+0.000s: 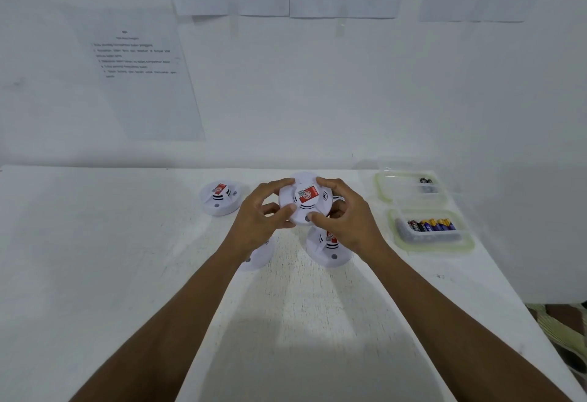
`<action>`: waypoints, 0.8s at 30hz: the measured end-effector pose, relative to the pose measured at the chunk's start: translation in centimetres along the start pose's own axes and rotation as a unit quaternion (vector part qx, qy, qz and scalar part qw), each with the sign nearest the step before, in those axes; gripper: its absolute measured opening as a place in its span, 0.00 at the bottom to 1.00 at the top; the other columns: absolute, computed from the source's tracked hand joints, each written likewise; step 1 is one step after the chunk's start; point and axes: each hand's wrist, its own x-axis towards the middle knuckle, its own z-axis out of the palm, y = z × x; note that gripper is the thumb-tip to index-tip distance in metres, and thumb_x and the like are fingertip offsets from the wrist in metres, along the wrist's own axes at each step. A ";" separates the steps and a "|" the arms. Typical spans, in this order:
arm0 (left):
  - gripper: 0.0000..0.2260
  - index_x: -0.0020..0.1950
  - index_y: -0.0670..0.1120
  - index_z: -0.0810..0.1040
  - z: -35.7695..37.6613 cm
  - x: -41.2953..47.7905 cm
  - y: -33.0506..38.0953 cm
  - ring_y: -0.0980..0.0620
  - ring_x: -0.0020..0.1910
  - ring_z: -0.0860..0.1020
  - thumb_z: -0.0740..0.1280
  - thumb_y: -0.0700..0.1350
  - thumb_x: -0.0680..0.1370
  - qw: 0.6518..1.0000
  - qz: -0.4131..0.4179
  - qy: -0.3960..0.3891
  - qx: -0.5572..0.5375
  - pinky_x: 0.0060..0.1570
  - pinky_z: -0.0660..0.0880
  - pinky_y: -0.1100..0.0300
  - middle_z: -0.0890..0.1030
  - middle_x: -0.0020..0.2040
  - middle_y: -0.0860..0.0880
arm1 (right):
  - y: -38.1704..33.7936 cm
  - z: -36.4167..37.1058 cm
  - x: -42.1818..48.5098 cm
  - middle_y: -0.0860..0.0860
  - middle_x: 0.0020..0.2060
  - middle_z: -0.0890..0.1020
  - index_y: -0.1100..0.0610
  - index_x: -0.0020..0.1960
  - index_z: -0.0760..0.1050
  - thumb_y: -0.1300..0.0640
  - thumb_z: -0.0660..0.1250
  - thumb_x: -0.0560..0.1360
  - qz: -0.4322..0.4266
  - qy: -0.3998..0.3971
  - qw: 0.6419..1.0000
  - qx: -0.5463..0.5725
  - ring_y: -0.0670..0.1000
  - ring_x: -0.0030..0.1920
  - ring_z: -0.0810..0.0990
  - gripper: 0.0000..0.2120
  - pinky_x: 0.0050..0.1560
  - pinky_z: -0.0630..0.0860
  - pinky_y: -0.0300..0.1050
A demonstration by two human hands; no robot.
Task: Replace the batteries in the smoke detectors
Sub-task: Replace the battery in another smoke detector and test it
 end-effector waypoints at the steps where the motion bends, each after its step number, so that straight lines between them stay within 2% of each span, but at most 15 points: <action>1: 0.19 0.63 0.55 0.75 0.0 0.0 0.0 0.47 0.53 0.82 0.72 0.44 0.74 1.000 0.002 0.000 0.001 0.43 0.81 0.57 0.76 0.63 0.48 | 0.0 0.0 0.0 0.38 0.54 0.79 0.46 0.67 0.72 0.56 0.77 0.69 0.000 0.000 1.000 0.000 0.36 0.46 0.82 0.29 0.48 0.81 0.36; 7: 0.19 0.63 0.56 0.75 0.1 -0.2 0.0 0.47 0.55 0.81 0.72 0.44 0.75 1.000 0.002 0.003 0.013 0.43 0.81 0.59 0.76 0.63 0.50 | -0.1 0.1 -0.1 0.40 0.55 0.78 0.47 0.66 0.71 0.56 0.77 0.70 -0.009 0.001 1.000 -0.010 0.29 0.46 0.79 0.28 0.44 0.77 0.27; 11: 0.19 0.64 0.55 0.74 0.2 -0.3 0.0 0.47 0.55 0.81 0.71 0.43 0.76 1.000 0.010 0.007 0.018 0.43 0.81 0.60 0.76 0.63 0.50 | 0.1 -0.2 -0.3 0.45 0.59 0.81 0.47 0.66 0.72 0.56 0.77 0.70 -0.017 -0.002 1.000 0.003 0.39 0.47 0.83 0.27 0.48 0.81 0.35; 15: 0.20 0.67 0.51 0.74 -0.1 -0.1 0.1 0.45 0.56 0.80 0.71 0.43 0.76 1.000 0.007 -0.002 0.016 0.46 0.82 0.52 0.75 0.64 0.50 | 0.1 -1.0 -0.3 0.46 0.59 0.81 0.50 0.67 0.75 0.57 0.73 0.75 -0.004 -0.016 0.998 0.059 0.49 0.47 0.85 0.22 0.51 0.83 0.51; 17: 0.20 0.68 0.51 0.74 -0.1 -0.2 0.2 0.45 0.57 0.81 0.71 0.43 0.76 1.000 -0.001 -0.005 0.008 0.47 0.82 0.50 0.75 0.65 0.50 | 0.1 -1.3 -0.2 0.46 0.60 0.81 0.50 0.66 0.77 0.58 0.72 0.76 0.005 -0.020 0.997 0.080 0.51 0.47 0.86 0.19 0.51 0.82 0.56; 21: 0.19 0.67 0.52 0.75 0.5 -0.5 0.5 0.47 0.55 0.82 0.70 0.43 0.77 1.000 0.007 -0.015 0.003 0.44 0.82 0.55 0.77 0.65 0.49 | 0.2 -1.7 -0.1 0.46 0.60 0.81 0.50 0.65 0.78 0.58 0.71 0.76 0.018 -0.023 0.996 0.087 0.51 0.48 0.86 0.18 0.52 0.82 0.57; 24: 0.19 0.66 0.52 0.75 0.7 -0.6 0.5 0.47 0.55 0.81 0.70 0.42 0.76 1.000 0.013 -0.014 0.008 0.45 0.82 0.54 0.76 0.65 0.49 | 0.3 -1.8 -0.3 0.46 0.60 0.81 0.50 0.64 0.78 0.57 0.72 0.76 0.021 -0.022 0.996 0.089 0.51 0.48 0.86 0.18 0.52 0.82 0.57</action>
